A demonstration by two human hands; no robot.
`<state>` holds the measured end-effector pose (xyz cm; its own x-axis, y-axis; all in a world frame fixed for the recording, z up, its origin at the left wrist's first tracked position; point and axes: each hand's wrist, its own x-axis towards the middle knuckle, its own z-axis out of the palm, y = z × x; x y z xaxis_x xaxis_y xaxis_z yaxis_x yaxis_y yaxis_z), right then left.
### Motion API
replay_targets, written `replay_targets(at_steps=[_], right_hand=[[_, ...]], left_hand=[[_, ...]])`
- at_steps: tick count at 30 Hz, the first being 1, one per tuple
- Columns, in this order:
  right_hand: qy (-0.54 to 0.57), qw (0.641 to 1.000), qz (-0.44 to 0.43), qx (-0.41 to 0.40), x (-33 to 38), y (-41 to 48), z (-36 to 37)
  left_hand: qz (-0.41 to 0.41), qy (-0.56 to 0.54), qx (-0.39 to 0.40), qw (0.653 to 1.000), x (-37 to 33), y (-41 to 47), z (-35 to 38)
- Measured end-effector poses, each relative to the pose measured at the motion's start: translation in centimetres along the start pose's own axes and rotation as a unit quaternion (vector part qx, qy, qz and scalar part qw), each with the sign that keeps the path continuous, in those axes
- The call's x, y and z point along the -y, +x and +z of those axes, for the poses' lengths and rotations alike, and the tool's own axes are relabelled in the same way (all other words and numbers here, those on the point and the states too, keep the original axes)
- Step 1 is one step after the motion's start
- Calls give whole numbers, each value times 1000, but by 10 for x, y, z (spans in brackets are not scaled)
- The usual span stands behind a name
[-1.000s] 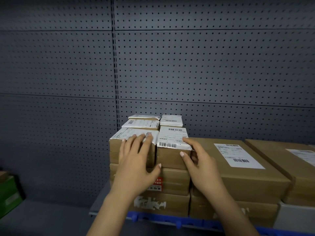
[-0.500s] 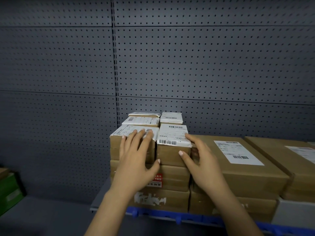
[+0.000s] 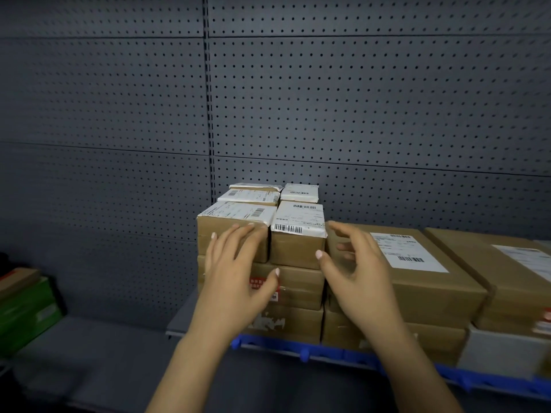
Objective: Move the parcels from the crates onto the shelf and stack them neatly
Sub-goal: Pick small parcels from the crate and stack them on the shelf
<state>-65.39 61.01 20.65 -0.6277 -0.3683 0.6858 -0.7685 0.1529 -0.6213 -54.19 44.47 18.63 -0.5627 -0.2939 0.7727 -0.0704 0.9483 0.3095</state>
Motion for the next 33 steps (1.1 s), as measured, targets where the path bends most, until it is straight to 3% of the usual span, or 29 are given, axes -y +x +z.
replay_targets(at_steps=[8,16,23,27,33], right_hand=[[62,996,-27,65,18,-34,11],[139,972,-37,184,40,-93,67],[192,922,-87,325,107,-158,148],[225,872,-119,419,160,-193,197],[279,809,-173,488,250,-248,281]], left_hand=[[-79,1,-20,997,-13,-52,-29],[-204,101,8,974,5,-143,-79],[-327,195,-31,924,28,-240,-167],[-390,244,-67,885,45,-290,-221],[-470,302,-103,823,81,-355,-309]])
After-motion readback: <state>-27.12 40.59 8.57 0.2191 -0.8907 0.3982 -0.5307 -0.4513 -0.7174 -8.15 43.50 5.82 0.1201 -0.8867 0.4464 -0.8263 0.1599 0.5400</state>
